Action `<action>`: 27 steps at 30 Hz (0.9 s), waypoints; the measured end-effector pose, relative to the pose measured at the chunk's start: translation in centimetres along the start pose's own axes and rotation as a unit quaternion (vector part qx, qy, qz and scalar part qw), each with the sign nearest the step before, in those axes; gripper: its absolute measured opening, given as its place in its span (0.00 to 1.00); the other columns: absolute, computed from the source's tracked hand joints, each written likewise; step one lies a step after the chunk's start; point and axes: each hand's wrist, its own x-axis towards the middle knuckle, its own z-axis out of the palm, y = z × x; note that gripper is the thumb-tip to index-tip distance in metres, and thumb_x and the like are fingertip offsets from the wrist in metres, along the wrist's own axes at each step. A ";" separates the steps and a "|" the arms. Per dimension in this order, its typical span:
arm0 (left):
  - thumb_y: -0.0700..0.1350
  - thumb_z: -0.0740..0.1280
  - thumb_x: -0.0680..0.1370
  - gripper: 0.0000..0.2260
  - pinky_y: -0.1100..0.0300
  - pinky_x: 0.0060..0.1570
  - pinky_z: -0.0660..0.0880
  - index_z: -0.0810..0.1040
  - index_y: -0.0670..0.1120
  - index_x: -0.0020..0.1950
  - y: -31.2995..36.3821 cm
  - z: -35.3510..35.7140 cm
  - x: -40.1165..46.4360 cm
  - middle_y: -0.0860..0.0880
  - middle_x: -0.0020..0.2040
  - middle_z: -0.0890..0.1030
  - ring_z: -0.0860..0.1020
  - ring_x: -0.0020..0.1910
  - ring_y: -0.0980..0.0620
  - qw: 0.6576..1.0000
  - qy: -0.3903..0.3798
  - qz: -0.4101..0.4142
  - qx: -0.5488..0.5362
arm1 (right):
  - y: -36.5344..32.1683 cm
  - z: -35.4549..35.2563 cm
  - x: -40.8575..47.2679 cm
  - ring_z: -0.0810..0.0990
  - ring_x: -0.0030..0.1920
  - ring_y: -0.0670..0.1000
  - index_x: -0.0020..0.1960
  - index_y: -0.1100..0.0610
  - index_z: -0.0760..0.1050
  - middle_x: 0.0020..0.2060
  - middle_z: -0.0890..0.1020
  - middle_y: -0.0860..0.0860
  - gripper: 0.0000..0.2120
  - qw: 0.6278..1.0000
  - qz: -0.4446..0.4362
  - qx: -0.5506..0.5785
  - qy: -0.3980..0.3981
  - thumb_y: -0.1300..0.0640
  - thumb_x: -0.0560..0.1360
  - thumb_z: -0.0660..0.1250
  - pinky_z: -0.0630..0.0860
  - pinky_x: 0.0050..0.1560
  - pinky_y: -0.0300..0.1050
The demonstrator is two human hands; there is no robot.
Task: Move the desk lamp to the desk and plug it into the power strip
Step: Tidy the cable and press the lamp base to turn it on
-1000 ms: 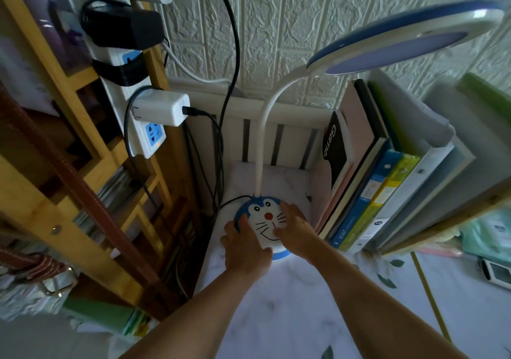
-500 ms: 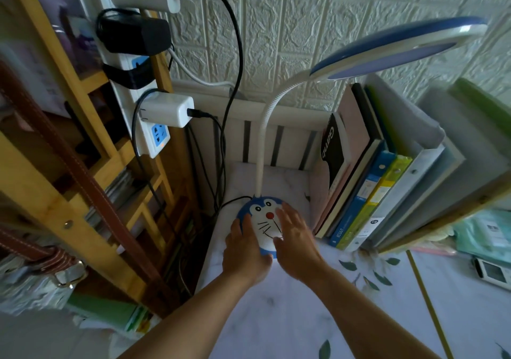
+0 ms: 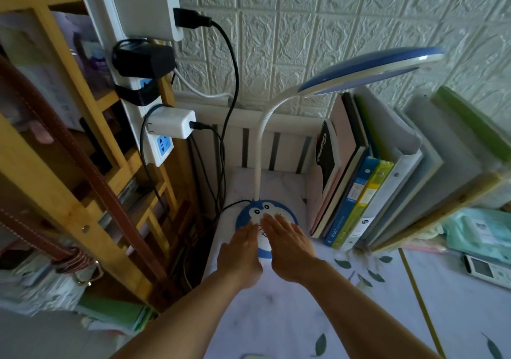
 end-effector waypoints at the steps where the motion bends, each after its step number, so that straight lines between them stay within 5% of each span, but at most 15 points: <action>1: 0.45 0.64 0.78 0.35 0.49 0.73 0.62 0.46 0.50 0.78 -0.1 0.0 0.0 0.50 0.79 0.53 0.57 0.77 0.48 1.000 -0.004 0.001 0.002 | -0.1 0.1 0.1 0.43 0.78 0.50 0.77 0.53 0.44 0.78 0.46 0.48 0.39 1.000 -0.001 0.006 -0.001 0.67 0.72 0.59 0.43 0.75 0.47; 12: 0.41 0.65 0.77 0.36 0.51 0.72 0.63 0.46 0.52 0.78 -0.9 -0.3 0.1 0.53 0.79 0.54 0.58 0.76 0.49 1.000 -0.017 0.004 -0.009 | -0.6 0.6 0.2 0.45 0.78 0.51 0.77 0.54 0.48 0.78 0.51 0.50 0.36 0.999 0.018 0.040 0.027 0.64 0.73 0.61 0.41 0.75 0.48; 16: 0.42 0.65 0.76 0.37 0.49 0.73 0.62 0.45 0.51 0.78 -0.8 -0.9 0.0 0.51 0.79 0.55 0.58 0.76 0.48 0.999 -0.041 -0.007 -0.025 | -0.6 -0.5 0.3 0.46 0.78 0.51 0.77 0.54 0.46 0.78 0.49 0.50 0.37 0.993 0.036 0.108 -0.023 0.63 0.74 0.61 0.49 0.76 0.49; 21: 0.44 0.66 0.76 0.40 0.47 0.75 0.56 0.41 0.49 0.78 -0.9 -1.6 -0.5 0.50 0.80 0.45 0.49 0.78 0.49 0.998 -0.057 -0.030 0.004 | -0.7 -0.5 -0.9 0.48 0.77 0.56 0.77 0.51 0.44 0.78 0.43 0.54 0.41 0.983 0.084 0.165 -0.011 0.53 0.73 0.66 0.56 0.75 0.51; 27: 0.43 0.66 0.75 0.42 0.48 0.73 0.56 0.39 0.49 0.77 -0.6 -1.8 -0.9 0.50 0.80 0.42 0.46 0.78 0.48 0.997 -0.054 -0.041 0.020 | 0.1 0.1 -2.1 0.39 0.77 0.56 0.77 0.54 0.40 0.78 0.41 0.54 0.45 0.987 0.122 0.104 -0.017 0.47 0.73 0.66 0.47 0.76 0.55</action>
